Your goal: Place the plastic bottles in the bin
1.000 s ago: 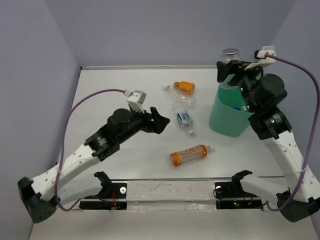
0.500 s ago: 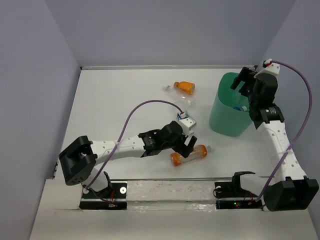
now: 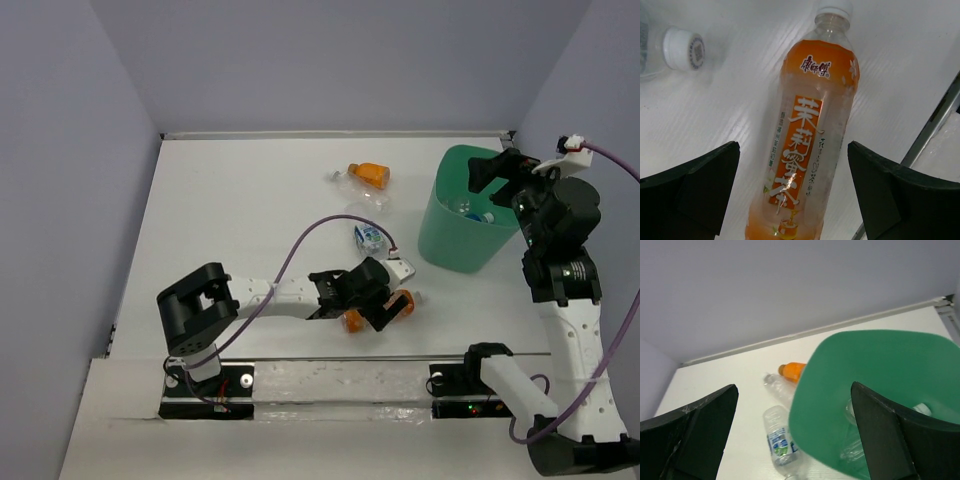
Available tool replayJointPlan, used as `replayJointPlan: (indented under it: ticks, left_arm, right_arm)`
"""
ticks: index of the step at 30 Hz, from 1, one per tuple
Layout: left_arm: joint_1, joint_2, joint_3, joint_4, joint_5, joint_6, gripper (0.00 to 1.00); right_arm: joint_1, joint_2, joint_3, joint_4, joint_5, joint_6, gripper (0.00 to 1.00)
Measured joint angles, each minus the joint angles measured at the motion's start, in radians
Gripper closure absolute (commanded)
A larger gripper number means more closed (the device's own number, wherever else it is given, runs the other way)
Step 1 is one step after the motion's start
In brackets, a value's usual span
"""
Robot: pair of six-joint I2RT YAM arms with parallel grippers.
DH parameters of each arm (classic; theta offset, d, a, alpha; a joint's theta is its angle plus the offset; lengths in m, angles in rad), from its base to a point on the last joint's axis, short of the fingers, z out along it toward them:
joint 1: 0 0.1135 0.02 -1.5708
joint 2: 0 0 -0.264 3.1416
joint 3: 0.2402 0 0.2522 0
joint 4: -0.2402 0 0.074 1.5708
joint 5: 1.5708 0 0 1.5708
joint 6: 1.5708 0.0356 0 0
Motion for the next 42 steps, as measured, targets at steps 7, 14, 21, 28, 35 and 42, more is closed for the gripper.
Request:
replayJointPlan:
  ticks: [7, 14, 21, 28, 35, 42]
  left_arm:
    - [-0.032, 0.125, 0.031, -0.055, -0.079, 0.019, 0.26]
    - [-0.056, 0.13, 0.035, -0.067, -0.132, 0.009, 0.51]
    - [-0.057, -0.119, -0.03, -0.066, -0.145, -0.036, 0.54]
    - [-0.055, -0.329, -0.027, 0.085, -0.157, -0.105, 0.54]
    - [-0.055, -0.302, -0.018, 0.17, -0.146, -0.125, 0.54]
    - [-0.055, -0.289, 0.003, 0.23, -0.103, -0.126, 0.53]
  right_arm:
    - [0.0, -0.132, -0.048, -0.028, -0.211, 0.066, 0.0]
    - [0.0, -0.206, -0.11, -0.061, -0.345, 0.108, 0.0]
    - [0.0, -0.27, -0.174, -0.133, -0.449, 0.137, 0.0]
    - [0.0, -0.322, -0.237, -0.165, -0.553, 0.186, 0.0]
    - [0.0, -0.287, -0.274, -0.166, -0.642, 0.224, 0.0]
    - [0.0, -0.233, -0.315, -0.115, -0.721, 0.263, 0.0]
